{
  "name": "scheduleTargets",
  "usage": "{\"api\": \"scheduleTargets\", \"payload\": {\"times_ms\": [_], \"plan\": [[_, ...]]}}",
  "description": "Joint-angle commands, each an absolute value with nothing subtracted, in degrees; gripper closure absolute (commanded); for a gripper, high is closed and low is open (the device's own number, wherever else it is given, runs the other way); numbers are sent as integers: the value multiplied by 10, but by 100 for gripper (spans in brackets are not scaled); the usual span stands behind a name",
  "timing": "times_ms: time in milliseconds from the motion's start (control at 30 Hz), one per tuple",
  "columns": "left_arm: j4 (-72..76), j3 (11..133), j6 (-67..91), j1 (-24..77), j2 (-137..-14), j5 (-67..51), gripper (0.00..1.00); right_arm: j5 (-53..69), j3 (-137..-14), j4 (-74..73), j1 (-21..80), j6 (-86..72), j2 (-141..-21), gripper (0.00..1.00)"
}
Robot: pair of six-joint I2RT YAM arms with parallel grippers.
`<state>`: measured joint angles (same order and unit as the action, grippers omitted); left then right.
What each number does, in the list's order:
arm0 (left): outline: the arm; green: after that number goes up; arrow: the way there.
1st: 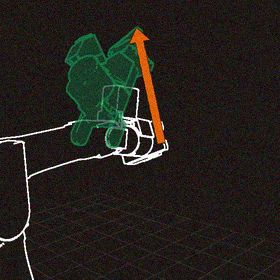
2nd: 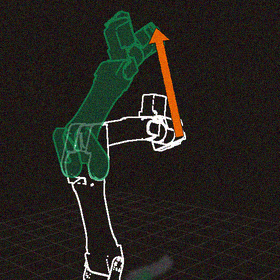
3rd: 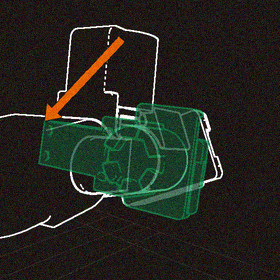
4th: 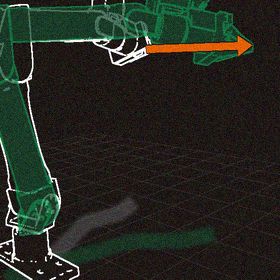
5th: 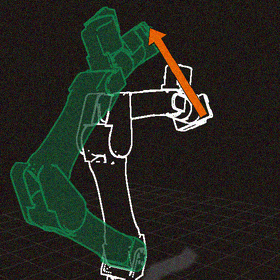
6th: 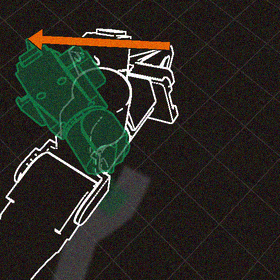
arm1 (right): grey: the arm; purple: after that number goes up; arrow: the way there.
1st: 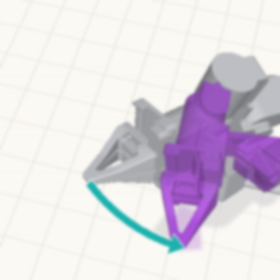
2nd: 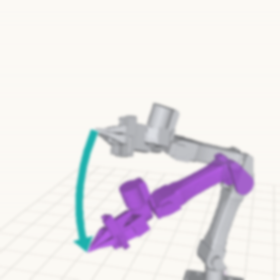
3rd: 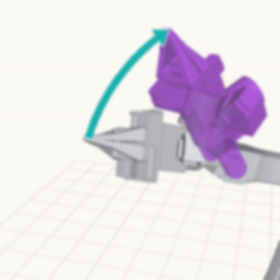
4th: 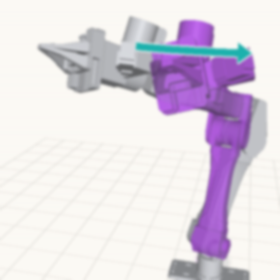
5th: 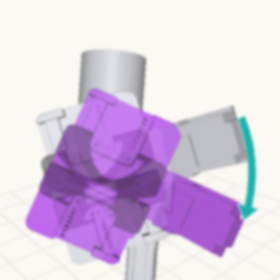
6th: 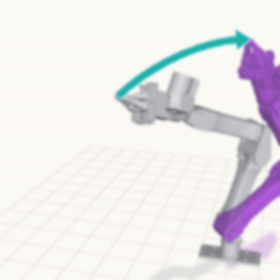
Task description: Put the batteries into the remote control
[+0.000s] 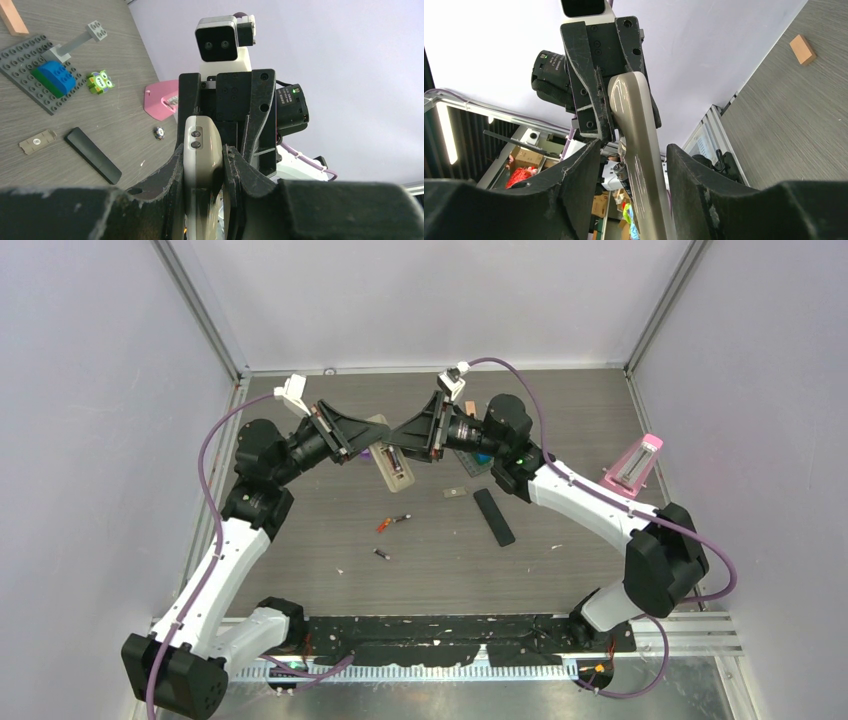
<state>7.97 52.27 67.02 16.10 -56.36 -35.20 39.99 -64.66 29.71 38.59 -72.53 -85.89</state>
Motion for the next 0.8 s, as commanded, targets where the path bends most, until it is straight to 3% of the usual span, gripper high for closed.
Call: {"api": "scheduleTargets", "payload": {"times_ms": [0, 333, 767], "plan": [[120, 539, 665, 159, -552, -363, 100, 410, -644, 332, 384, -735, -863, 47], [125, 541, 672, 159, -550, -347, 100, 419, -643, 345, 385, -735, -867, 58], [137, 549, 701, 159, -561, -346, 100, 450, -654, 334, 385, -702, -873, 62]]}}
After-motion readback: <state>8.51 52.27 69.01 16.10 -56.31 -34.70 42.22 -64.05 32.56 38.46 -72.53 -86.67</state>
